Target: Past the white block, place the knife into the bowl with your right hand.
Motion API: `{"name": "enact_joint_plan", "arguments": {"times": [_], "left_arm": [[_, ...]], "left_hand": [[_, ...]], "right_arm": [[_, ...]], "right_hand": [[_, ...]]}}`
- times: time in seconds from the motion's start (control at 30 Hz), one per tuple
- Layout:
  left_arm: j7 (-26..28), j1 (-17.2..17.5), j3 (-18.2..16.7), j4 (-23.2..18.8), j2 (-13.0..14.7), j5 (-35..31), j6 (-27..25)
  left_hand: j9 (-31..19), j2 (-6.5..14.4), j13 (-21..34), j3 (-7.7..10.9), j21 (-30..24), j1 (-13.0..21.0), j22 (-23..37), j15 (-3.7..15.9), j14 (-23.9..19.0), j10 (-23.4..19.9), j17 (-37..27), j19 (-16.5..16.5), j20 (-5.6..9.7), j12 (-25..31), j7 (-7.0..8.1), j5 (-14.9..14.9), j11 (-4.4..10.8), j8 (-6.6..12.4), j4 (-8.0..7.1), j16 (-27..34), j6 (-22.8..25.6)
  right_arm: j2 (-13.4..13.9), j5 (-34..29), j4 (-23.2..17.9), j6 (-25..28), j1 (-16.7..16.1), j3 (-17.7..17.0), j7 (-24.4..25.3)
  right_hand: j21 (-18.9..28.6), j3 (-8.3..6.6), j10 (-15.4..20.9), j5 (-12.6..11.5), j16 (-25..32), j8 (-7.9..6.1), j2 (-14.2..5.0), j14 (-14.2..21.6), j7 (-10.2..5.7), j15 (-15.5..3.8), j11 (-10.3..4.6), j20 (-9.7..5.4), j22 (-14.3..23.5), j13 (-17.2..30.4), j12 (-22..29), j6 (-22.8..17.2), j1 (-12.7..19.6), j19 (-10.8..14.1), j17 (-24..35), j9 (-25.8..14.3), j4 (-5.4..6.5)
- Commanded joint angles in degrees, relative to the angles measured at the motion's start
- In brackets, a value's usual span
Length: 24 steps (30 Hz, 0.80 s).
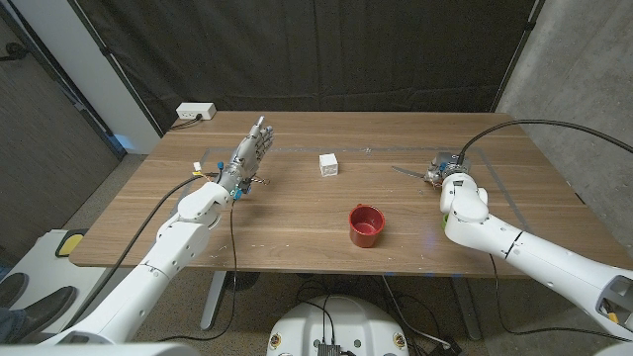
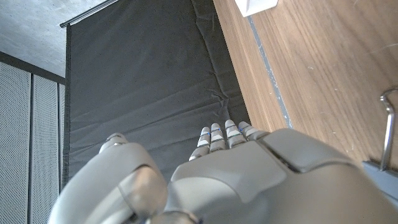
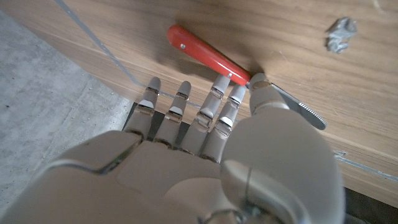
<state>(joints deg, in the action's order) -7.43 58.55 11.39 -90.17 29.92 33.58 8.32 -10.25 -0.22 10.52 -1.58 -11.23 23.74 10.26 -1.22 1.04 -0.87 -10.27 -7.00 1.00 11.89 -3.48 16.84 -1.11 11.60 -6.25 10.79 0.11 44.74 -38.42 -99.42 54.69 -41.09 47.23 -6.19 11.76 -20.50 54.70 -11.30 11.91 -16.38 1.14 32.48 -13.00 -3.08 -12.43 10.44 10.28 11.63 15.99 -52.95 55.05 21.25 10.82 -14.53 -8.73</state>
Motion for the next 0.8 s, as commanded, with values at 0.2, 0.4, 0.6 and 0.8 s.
{"name": "enact_joint_plan", "arguments": {"times": [0.2, 0.4, 0.6, 0.8], "left_arm": [[1.12, 1.61, -0.84, -1.32, -0.21, 0.24, 0.99], [0.83, 1.46, -0.63, -1.19, -0.48, 0.32, 1.27], [0.56, 1.22, -0.44, -0.88, -0.63, 0.46, 1.23], [0.2, 0.92, -0.33, -0.44, -0.67, 0.6, 1.18]], "left_hand": [[-0.29, 0.15, 0.19, -0.35, 0.1, 0.43, 0.15, 0.39, 0.24, -0.14, -0.09, -0.44, -0.56, -0.22, 0.07, -0.14, 0.4, -0.15, -0.11, -0.03, -0.02], [-0.29, 0.2, 0.2, -0.43, 0.11, 0.39, 0.16, 0.52, 0.15, -0.22, -0.1, -0.56, -0.74, -0.21, 0.1, -0.17, 0.49, -0.15, -0.14, 0.01, 0.05], [-0.3, 0.25, 0.2, -0.52, 0.08, 0.34, 0.17, 0.46, 0.15, -0.21, -0.1, -0.6, -0.83, -0.23, 0.12, -0.19, 0.52, -0.18, -0.18, 0.01, 0.06], [-0.3, 0.28, 0.2, -0.59, 0.1, 0.31, 0.18, 0.44, 0.13, -0.27, -0.11, -0.76, -0.92, -0.22, 0.11, -0.2, 0.44, -0.18, -0.21, 0.02, 0.11]], "right_arm": [[-0.76, -0.9, 4.82, -4.51, 0.83, 0.57, -2.01], [-0.96, -0.99, 5.37, -7.43, 0.15, -0.44, 0.06], [-1.13, -0.3, 5.36, -10.56, -1.37, -2.26, 2.81], [-1.36, -0.09, 5.11, -11.77, -2.31, -3.46, 3.84]], "right_hand": [[1.84, 1.71, 4.51, -0.45, 1.61, -1.18, -1.15, 5.68, 0.11, -7.62, 0.12, -4.14, 0.14, 0.23, 1.3, -3.61, 4.41, 6.88, 0.38, -0.87, 0.12], [1.46, 2.13, 8.99, -0.58, 1.73, -2.88, -2.17, 9.31, 0.16, -8.18, 0.2, -4.87, 0.12, 0.26, 2.74, -7.34, 6.31, 7.65, -0.01, -1.47, 0.1], [1.0, 2.73, 11.94, -0.64, 2.37, -3.73, -2.5, 12.46, 0.31, -8.98, 0.16, -6.37, 0.17, 0.77, 4.03, -9.45, 8.06, 7.4, 0.2, -1.62, -0.13], [0.57, 3.32, 12.15, -0.94, 2.93, -4.11, -2.94, 14.78, 0.56, -9.67, 0.29, -7.94, 0.28, 1.66, 4.7, -10.28, 9.76, 6.67, 0.55, -2.06, -0.15]]}}
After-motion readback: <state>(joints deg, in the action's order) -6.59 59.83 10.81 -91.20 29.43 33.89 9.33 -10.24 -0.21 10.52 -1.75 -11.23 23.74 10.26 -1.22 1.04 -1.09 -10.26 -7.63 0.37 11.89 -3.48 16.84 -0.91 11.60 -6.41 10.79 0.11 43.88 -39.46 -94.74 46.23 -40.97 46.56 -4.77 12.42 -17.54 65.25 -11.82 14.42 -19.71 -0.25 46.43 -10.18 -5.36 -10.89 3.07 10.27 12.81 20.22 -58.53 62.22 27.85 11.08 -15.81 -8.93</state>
